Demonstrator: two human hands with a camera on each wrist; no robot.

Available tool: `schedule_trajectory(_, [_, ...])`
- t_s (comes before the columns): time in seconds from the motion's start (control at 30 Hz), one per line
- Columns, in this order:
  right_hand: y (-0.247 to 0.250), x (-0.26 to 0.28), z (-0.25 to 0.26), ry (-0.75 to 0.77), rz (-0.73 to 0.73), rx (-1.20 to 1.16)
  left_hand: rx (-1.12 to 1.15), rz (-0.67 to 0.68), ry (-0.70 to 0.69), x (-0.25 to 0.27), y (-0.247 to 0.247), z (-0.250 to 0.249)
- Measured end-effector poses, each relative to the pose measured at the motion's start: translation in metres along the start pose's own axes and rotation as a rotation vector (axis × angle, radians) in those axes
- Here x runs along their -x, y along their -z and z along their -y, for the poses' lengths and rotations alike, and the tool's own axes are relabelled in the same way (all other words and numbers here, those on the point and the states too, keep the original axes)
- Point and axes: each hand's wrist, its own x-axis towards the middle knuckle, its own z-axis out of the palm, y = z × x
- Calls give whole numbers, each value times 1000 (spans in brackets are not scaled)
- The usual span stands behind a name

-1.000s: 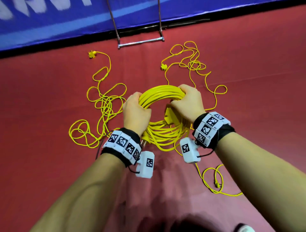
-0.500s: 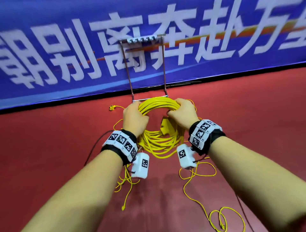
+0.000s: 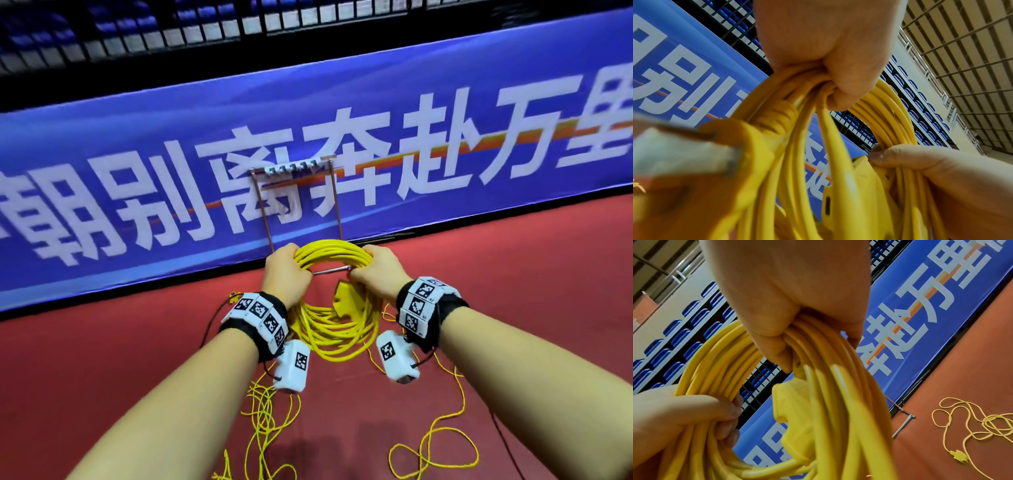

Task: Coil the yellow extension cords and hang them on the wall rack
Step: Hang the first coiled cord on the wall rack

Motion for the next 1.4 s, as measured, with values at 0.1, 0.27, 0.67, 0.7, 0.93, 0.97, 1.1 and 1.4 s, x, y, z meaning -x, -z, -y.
schedule_trajectory(0.1, [9,-52,0,32,-16,-16,-24,-21,-2,-49,-9,-9])
schedule_trajectory(0.27, [12,-139,-6,51,-28,-40,4,-58,-1,-124,-27,-11])
schedule_trajectory(0.67, [-68,-378,-40,-14,-77,-58,55,-9,4,-363,-90,85])
schedule_trajectory(0.7, [-74,-400,-38,-17,-88,-53,55,-1,1,-388,-93,93])
schedule_trajectory(0.93, [-100,-531,-35,-66,-175,-58,76,44,-75,-536,-114,123])
schedule_trajectory(0.97, [-103,-548,-39,-74,-179,-55,76,58,-74,-553,-120,128])
schedule_trajectory(1.1, [-121,-627,-59,-93,-176,-58,97,77,-69,-627,-148,152])
schedule_trajectory(1.4, [-156,-848,-112,-71,-139,-62,172,43,-14,-828,-229,204])
